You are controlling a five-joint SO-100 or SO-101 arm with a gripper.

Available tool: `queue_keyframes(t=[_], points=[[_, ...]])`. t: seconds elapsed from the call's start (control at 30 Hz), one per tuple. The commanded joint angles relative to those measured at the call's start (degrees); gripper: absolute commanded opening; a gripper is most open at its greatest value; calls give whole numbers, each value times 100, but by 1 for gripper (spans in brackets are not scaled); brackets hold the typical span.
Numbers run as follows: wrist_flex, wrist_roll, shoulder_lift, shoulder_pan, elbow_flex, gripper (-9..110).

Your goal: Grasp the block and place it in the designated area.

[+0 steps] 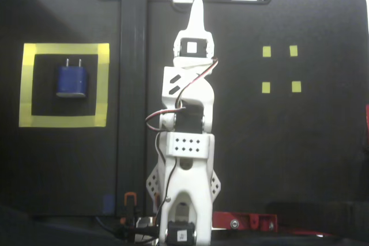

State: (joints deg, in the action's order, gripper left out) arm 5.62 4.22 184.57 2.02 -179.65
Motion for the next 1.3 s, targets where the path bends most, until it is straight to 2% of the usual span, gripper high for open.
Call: queue_keyframes(t=[0.0,0.33,0.63,1.27], points=[[809,35,308,18,-26,0],[2786,176,492,-53,-35,0],[3709,246,501,-158,-44,0],[3797,255,501,-229,-44,0]])
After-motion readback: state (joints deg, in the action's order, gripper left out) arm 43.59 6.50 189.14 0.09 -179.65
